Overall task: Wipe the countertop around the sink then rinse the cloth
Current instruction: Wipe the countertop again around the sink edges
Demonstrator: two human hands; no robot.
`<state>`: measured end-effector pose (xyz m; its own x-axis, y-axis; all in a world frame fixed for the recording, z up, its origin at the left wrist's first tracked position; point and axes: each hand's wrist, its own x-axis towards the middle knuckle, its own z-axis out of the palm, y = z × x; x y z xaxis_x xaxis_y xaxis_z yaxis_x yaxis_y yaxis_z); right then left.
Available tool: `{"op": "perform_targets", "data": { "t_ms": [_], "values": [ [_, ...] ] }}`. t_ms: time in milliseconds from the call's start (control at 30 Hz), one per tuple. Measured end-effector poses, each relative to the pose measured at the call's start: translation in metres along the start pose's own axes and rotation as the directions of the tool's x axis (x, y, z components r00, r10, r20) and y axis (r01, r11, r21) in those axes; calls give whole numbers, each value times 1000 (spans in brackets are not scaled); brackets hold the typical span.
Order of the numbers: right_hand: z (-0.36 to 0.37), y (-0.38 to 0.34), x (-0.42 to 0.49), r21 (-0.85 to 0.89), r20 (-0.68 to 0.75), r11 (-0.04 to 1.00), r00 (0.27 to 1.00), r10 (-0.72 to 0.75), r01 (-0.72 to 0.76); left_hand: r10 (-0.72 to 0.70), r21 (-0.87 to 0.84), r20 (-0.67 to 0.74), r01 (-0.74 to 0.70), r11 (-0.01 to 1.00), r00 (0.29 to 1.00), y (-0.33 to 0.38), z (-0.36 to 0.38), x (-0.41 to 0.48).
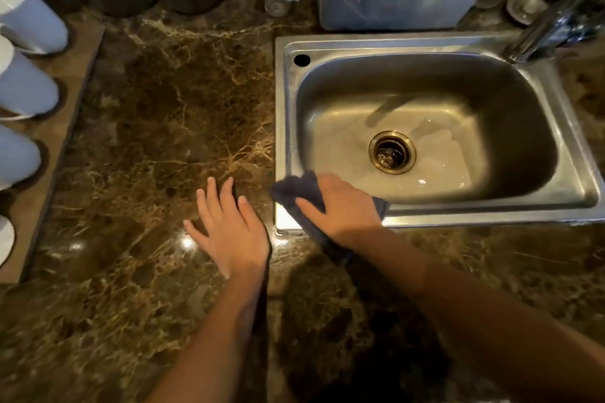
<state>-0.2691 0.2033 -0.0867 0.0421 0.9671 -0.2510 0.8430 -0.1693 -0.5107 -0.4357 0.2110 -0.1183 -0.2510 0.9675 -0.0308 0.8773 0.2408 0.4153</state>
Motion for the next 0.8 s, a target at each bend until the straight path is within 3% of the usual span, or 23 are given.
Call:
{"op": "perform_targets", "data": {
  "t_ms": [100, 233, 333, 433, 567, 667, 800],
  "values": [
    [-32, 60, -32, -125, 63, 984, 991, -116, 123, 5, 15, 5, -5, 1000, 1000, 1, -1, -1],
    [-89, 167, -72, -190, 49, 978, 996, -80, 88, 3, 48, 12, -4, 999, 1000, 2, -1, 1],
    [-109, 201, -84, -223, 5, 975, 1000, -21, 21, -4, 54, 6, 4, 999, 1000, 0, 0, 1],
    [-91, 178, -68, -285, -13, 958, 999, -35, 30, -5, 51, -11, 6, 999, 1000, 1, 1, -1],
    [-30, 89, -39, -228, -35, 923, 945, -325, 309, -25, 0, -40, 25, 1000, 999, 1, 1, -3],
    [7, 34, -37, -202, -9, 873, 890, -456, 445, -67, -123, -69, 58, 991, 995, -1, 0, -6],
    [2, 55, -46, -187, -49, 872, 882, -469, 453, -153, -284, -68, 128, 950, 986, 18, 9, -17]
  ]
}}
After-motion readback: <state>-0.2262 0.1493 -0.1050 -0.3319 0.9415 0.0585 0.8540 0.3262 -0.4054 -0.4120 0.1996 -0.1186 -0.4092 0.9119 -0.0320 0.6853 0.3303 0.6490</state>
